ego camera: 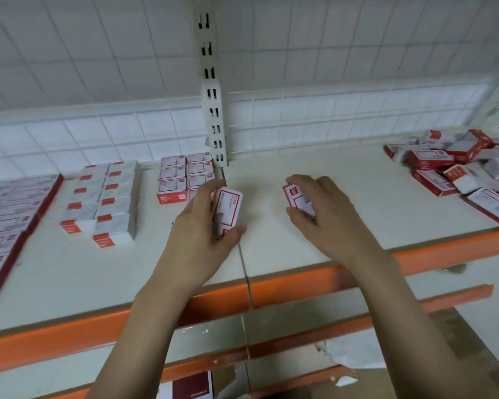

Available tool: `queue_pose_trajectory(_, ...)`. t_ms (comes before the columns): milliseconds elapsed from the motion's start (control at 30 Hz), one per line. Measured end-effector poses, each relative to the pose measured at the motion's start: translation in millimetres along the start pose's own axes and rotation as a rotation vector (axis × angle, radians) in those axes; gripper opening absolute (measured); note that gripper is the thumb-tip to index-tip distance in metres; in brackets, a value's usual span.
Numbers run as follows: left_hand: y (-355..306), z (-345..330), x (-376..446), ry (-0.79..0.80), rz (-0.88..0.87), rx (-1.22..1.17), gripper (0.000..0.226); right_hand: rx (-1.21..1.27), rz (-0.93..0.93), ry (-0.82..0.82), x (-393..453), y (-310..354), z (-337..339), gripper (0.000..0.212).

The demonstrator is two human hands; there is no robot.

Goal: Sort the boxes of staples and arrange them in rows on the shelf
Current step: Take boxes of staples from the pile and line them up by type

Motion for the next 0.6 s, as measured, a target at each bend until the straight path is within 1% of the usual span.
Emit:
queue_pose_trajectory(133, 30, 31, -9, 0.100, 0.015, -0.109, 0.086, 0.023, -0.007, 0.019, -1, 39, -32, 0.042)
queue_pose_trajectory(233, 49, 49, -18, 0.168, 0.025, -0.117, 0.094, 0.046, -0.038, 0.051, -4, 62, -53, 0.053)
queue_pose_trajectory(367, 69, 71, -29, 0.162, 0.015, -0.130, 0.076, 0.115, -0.073, 0.121, -12, 87, -76, 0.069)
queue_pose_trajectory(433, 75, 80, -34, 0.150, 0.008, -0.145, 0.071, 0.120, -0.072, 0.149, -16, 98, -85, 0.076)
queue_pose_trajectory(500, 82, 87, -37, 0.122, 0.015, -0.148, 0.070, 0.113, -0.054, 0.148, -18, 108, -91, 0.077)
queue_pose_trajectory(600, 90, 96, -42, 0.064, 0.034, -0.150, 0.071, 0.095, -0.018, 0.119, -18, 117, -96, 0.072)
Point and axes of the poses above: each hand's wrist, its own x-axis towards the middle knuckle, its own z-axis out of the back of the hand, y = z × x, the point moved 5 cm from there along x, towards the middle knuckle, and after that the axes turned 3 degrees about x, right-handed, at the moved point
